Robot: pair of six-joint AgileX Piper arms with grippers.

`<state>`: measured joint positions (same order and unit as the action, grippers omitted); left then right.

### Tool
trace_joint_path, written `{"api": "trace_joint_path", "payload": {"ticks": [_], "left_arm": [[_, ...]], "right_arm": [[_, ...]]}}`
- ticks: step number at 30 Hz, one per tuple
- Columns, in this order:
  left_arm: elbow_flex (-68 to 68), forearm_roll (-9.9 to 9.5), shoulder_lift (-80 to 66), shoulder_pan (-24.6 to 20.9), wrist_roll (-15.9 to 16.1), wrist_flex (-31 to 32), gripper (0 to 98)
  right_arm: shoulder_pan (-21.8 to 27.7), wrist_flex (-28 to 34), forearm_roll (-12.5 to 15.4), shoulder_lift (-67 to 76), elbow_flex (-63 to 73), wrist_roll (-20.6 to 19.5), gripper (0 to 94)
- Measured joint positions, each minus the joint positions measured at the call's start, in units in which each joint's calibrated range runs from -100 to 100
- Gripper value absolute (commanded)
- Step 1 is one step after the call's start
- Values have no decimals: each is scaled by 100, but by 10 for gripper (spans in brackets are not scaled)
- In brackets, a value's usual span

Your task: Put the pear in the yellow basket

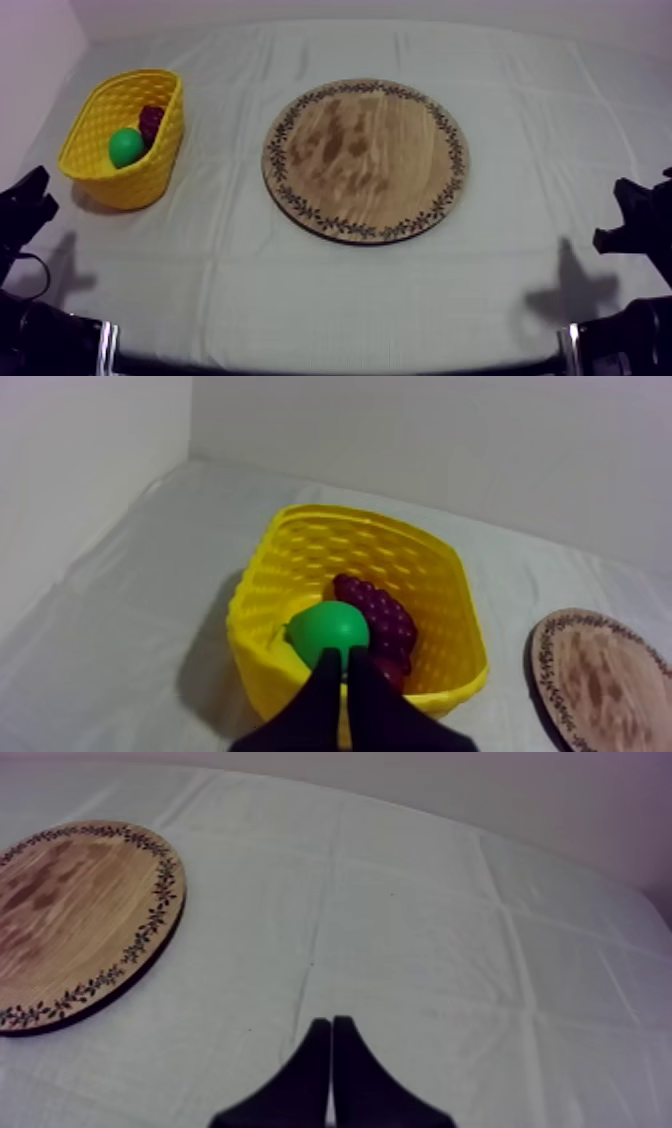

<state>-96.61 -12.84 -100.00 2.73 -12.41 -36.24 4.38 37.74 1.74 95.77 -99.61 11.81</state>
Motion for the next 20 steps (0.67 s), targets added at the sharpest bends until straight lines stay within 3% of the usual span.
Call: {"api": "trace_joint_path", "payload": {"ticks": [20], "left_arm": [[45, 13, 0, 4, 162, -166, 0]], "right_arm": [[0, 0, 0, 0, 0, 3, 5]]}}
